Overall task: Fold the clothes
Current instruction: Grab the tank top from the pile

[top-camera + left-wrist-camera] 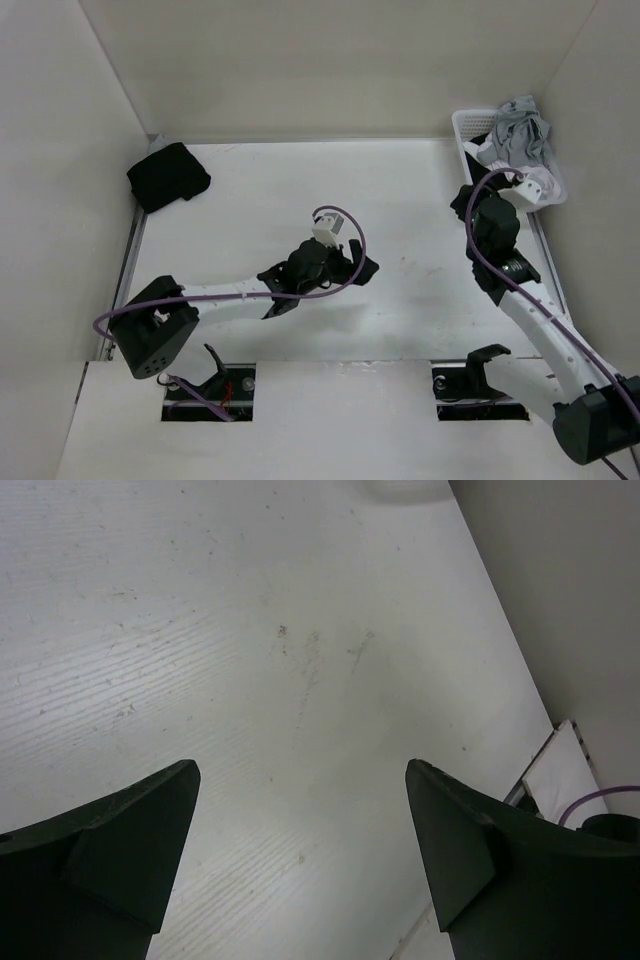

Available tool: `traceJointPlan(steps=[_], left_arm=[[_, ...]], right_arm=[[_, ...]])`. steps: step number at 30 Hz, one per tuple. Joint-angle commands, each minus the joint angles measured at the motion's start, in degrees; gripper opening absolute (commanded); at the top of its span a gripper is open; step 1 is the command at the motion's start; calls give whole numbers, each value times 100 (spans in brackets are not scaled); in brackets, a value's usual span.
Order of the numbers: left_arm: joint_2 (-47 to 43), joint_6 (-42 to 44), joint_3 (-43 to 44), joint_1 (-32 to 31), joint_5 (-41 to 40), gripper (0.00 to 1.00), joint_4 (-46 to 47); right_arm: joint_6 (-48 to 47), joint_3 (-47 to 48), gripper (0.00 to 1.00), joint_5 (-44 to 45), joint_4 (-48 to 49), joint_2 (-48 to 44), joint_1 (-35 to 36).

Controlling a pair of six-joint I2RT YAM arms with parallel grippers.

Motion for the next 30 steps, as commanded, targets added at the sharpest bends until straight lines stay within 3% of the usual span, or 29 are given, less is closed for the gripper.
traceJointPlan(steps=[1,8,9,11,12,13,15,17,18,25,30], left_arm=[[-155,144,-168,-40,62,85,410],[-94,179,-317,83,106,85,656],[-94,205,-352,92,150,82,744],[-76,250,-475,118,290,67,1051],[-85,250,-528,135,352,58,1183],[-128,250,-615,179,413,46,1315],[-146,258,-686,241,414,41,1421],[-77,267,-722,346,449,42,1527],[-33,267,-713,381,467,44,1544],[161,197,-757,575,616,52,1842],[249,118,-801,654,783,56,2098]], right_arm=[[-69,480,51,-133,224,348,-298],[-16,1358,7,-784,348,1753,-1353],[-34,1490,4,-802,365,1956,-1450],[-25,2094,3,-837,356,2718,-1905],[10,2359,5,-872,348,3044,-2091],[54,2866,13,-1029,261,3613,-2397],[45,3535,29,-1057,50,4239,-2636],[19,4527,47,-1127,-318,5108,-2900],[71,4950,51,-1188,-503,5487,-3023],[195,6946,58,-1864,-909,7465,-3419],[335,7871,55,-2568,-1111,8258,-3534]])
